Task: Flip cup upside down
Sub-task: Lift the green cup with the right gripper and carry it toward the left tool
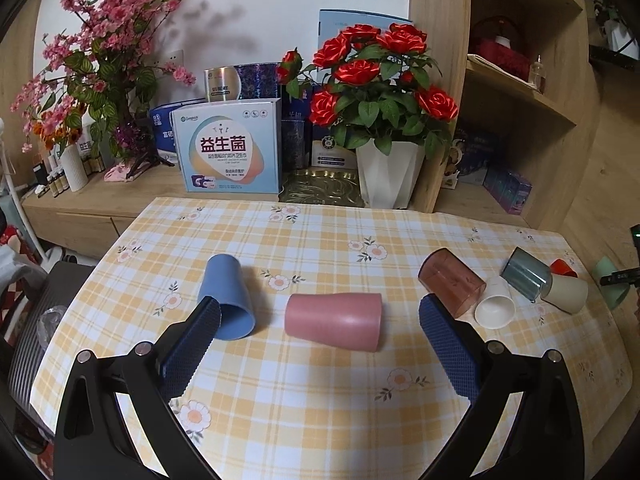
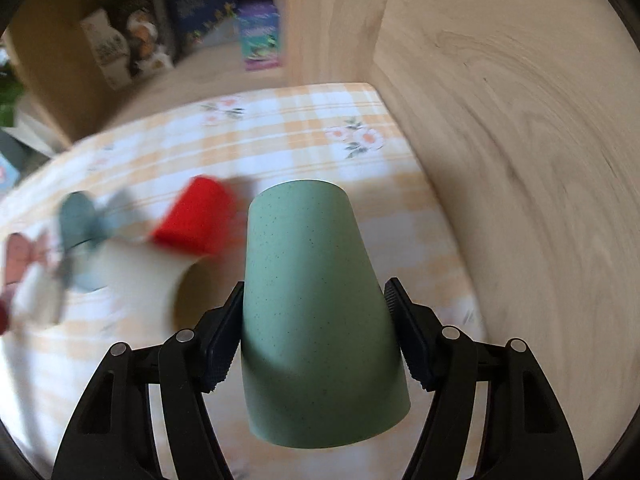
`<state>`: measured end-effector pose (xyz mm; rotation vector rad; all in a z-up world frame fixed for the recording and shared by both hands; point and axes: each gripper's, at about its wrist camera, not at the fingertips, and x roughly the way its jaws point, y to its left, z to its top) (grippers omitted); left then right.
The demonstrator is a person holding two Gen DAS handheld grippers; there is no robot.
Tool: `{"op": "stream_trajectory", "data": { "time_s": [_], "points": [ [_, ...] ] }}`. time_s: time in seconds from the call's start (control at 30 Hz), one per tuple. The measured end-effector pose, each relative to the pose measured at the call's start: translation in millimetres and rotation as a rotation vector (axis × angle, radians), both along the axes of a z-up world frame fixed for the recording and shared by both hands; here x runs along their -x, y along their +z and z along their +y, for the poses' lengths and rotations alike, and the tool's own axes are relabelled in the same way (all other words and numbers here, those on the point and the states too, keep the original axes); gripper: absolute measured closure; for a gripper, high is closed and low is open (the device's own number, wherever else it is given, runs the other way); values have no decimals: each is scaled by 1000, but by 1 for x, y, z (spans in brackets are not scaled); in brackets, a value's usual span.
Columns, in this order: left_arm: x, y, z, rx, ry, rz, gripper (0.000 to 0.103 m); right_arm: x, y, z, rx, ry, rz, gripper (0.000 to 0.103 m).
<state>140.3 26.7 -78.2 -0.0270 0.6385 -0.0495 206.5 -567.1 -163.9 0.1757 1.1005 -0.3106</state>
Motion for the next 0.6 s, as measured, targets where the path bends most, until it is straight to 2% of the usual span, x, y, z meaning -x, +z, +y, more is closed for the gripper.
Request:
{"op": "stream_trajectory", "data": {
  "time_s": [0.1,0.27,0.37,0.47,0.6],
  "points": [
    [8,0,11,-11,10,-5,6,29,18,41,-34,8,-49,37],
    [16,-6,30,-44,31,16,6,66,37,134,-145,112,-108,37],
    [21,-6,42,-27,48,15,6,75,28,204,-250,187,-106,37],
    [28,-5,53,-20,69,14,6,72,2,290,-375,277,-47,37],
    [37,-4,64,-15,93,13,6,61,-21,365,-430,297,-5,37]
  ]
}}
